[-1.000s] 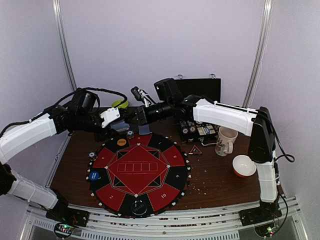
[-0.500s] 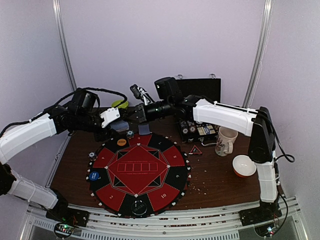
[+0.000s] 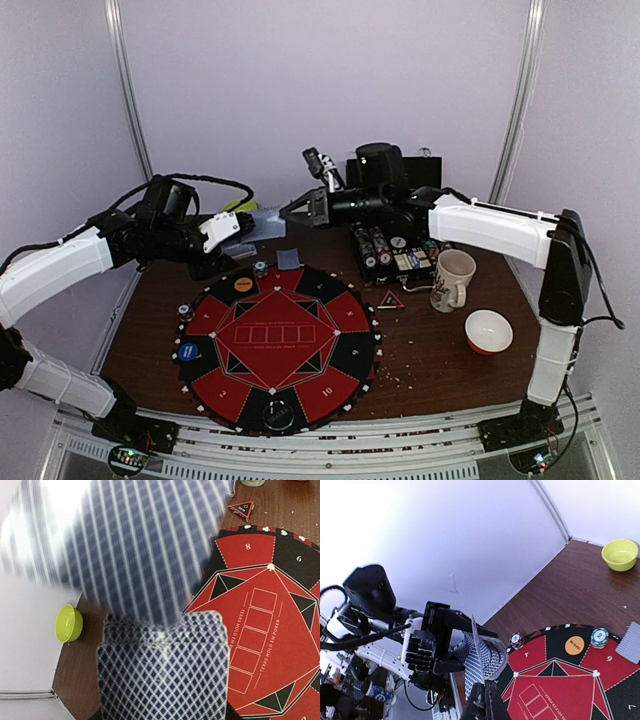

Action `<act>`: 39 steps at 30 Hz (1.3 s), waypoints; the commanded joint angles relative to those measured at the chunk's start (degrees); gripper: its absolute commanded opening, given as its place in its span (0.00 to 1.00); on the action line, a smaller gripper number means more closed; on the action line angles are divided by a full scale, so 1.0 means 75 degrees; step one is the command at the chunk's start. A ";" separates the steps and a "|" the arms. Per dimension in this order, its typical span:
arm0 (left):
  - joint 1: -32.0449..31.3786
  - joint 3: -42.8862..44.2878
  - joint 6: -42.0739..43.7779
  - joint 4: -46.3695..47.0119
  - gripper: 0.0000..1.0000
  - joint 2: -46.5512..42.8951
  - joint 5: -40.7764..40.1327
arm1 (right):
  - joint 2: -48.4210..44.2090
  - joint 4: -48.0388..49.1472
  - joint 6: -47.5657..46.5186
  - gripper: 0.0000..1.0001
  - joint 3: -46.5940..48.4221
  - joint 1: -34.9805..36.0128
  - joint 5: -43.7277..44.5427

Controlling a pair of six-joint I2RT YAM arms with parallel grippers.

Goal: Distribute texas hold em gaming equipment
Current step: Pick up the poker card from the face-down deck piles, then distribute the poker card in the small blind area.

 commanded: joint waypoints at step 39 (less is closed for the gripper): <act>0.0424 0.0760 -0.1672 0.0822 0.46 0.0238 -0.1749 | 0.5679 0.2938 0.5395 0.00 0.2266 0.3329 0.0837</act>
